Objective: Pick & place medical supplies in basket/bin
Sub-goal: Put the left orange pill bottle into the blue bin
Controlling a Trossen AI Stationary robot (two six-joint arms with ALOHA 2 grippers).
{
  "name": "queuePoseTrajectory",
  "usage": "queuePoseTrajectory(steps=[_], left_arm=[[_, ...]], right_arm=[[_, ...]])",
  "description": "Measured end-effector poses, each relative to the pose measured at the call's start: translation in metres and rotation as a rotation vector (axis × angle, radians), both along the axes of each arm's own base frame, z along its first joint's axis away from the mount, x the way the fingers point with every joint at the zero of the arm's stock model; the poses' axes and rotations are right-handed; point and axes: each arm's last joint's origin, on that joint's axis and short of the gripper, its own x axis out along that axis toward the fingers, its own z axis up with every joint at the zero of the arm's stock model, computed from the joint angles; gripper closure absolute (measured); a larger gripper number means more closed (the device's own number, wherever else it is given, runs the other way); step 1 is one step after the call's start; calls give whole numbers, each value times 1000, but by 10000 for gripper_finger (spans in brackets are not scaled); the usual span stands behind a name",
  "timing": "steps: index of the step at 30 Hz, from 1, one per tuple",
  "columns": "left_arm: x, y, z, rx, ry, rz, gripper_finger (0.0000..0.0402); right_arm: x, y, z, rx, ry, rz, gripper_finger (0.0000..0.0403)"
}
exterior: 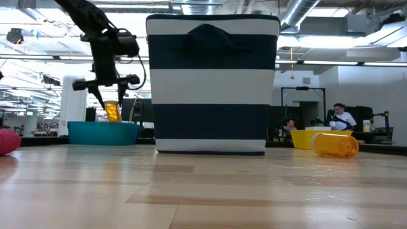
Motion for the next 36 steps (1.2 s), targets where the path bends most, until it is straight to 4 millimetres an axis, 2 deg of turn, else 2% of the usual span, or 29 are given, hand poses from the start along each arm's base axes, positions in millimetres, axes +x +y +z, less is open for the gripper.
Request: queuePoseTrajectory(steps=[10,21,27,36], left_arm=[[17,-13,0,72,78,-28,203],[27,-11,-11,77,113,-38,203],[36,-10,-23,44,145,-81,203],[41,-6,-39,27,171,-39,202]], right_arm=[[0,0,0,-8,-7,12,143],[0,0,0,-8,-7,12,143],[0,0,0,-8,-7,12,143],[0,0,0,-1,-4,17,143]])
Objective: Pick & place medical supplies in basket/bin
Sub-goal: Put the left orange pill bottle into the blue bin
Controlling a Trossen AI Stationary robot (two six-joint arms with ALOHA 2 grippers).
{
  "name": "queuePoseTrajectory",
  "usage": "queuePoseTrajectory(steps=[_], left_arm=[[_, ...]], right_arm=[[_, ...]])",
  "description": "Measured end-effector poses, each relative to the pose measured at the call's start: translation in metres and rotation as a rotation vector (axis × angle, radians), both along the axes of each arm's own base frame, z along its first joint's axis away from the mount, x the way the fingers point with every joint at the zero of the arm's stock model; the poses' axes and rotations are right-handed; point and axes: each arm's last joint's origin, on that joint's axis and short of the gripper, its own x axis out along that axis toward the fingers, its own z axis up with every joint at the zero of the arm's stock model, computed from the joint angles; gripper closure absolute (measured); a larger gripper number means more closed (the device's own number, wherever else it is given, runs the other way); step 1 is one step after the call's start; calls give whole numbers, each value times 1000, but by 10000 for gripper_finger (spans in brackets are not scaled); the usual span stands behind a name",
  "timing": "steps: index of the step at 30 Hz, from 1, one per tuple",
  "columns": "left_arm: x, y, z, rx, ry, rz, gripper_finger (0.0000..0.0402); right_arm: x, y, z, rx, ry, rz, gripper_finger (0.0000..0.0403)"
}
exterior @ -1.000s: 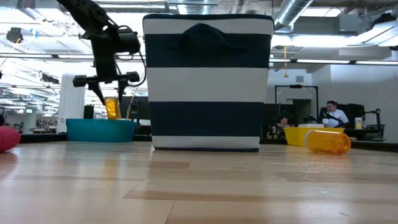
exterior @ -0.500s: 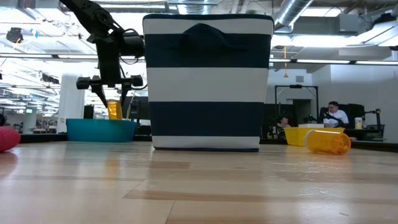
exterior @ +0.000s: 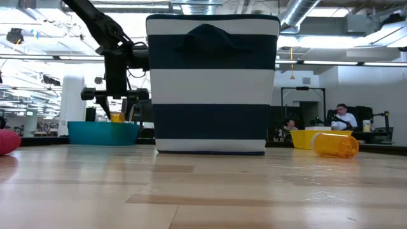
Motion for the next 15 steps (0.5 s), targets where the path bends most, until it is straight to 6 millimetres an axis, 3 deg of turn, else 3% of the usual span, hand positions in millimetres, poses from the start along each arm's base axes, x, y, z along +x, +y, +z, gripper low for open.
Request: queuePoseTrajectory(steps=[15], left_arm=[[9,0,-15,-34,24,-25,198]], right_arm=[[1,0,0,-3,4,0,143]])
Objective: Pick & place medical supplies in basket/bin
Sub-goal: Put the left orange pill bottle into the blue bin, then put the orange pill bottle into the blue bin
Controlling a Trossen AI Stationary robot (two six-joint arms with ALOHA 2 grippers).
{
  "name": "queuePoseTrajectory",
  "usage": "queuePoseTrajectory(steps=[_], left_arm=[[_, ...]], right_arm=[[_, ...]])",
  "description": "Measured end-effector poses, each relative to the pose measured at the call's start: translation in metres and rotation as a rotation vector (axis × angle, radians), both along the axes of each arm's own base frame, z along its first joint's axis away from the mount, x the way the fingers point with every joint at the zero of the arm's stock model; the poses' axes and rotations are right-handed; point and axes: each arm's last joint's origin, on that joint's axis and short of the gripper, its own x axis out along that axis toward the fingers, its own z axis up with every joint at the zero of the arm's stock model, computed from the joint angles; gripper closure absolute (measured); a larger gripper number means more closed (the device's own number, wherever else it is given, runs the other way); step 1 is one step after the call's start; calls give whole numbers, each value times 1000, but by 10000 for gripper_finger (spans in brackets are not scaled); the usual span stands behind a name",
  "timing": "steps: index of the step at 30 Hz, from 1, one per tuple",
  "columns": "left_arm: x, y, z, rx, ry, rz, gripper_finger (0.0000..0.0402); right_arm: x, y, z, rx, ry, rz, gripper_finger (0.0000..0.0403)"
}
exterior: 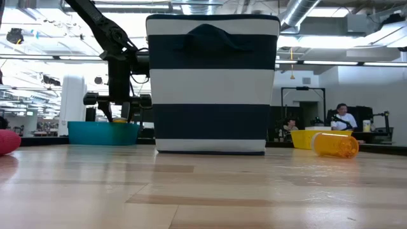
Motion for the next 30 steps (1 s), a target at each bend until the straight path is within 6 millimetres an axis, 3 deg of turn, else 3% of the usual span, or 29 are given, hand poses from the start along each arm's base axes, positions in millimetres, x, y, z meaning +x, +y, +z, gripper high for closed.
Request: queuePoseTrajectory(steps=[12,20,30], left_arm=[[0,0,0,-1,1,1,145],[0,0,2,0,-16,-3,131],[-7,-6,32,82,-83,-28,131]], right_arm=[[0,0,0,-1,2,0,143],[0,0,0,-1,2,0,143],[0,0,0,-5,1,-3,143]])
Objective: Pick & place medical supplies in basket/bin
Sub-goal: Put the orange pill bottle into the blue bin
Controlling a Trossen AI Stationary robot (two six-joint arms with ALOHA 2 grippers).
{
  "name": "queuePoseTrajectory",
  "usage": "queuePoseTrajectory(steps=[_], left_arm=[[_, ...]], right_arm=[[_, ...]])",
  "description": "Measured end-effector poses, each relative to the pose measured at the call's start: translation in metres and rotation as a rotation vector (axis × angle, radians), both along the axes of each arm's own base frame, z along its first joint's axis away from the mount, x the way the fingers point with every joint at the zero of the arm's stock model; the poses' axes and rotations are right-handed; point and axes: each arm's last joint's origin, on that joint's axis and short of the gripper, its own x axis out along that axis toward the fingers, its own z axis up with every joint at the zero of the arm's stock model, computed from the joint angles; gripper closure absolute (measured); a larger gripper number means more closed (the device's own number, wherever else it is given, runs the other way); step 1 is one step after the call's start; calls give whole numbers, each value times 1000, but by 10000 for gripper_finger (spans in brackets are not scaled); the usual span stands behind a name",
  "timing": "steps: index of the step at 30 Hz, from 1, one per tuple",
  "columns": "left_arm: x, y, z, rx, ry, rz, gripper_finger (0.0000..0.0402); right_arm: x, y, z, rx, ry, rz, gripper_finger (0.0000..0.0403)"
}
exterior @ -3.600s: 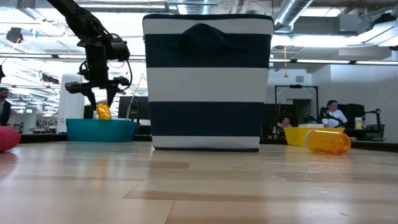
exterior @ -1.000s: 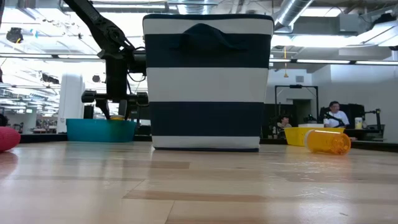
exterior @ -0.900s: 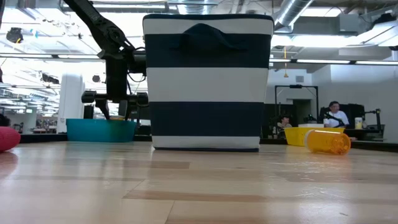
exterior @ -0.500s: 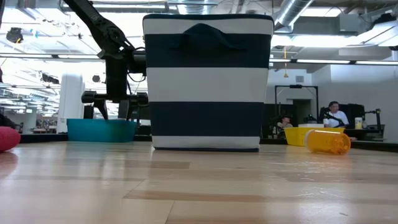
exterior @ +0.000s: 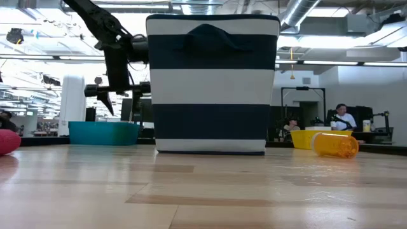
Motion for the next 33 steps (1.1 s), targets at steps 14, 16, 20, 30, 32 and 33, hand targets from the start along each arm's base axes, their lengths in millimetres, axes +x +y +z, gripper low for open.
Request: queuePoseTrajectory(steps=[14,16,20,30,32,33], left_arm=[[-5,-18,33,-42,-48,-385,210],[-1,-24,33,-64,-64,-461,228],[4,-44,34,-182,-89,-717,263],[-18,-122,76,-219,-185,-975,287],[-24,-139,90,-182,-287,-1018,284],[-27,-147,97,-158,-338,-1047,282]], right_arm=[[0,0,0,-5,-1,-4,143],[0,0,0,-5,0,-4,143],[1,0,0,3,5,-2,143],[2,1,-1,3,11,-3,143],[2,1,0,5,8,-3,143],[2,1,0,2,7,-6,143]])
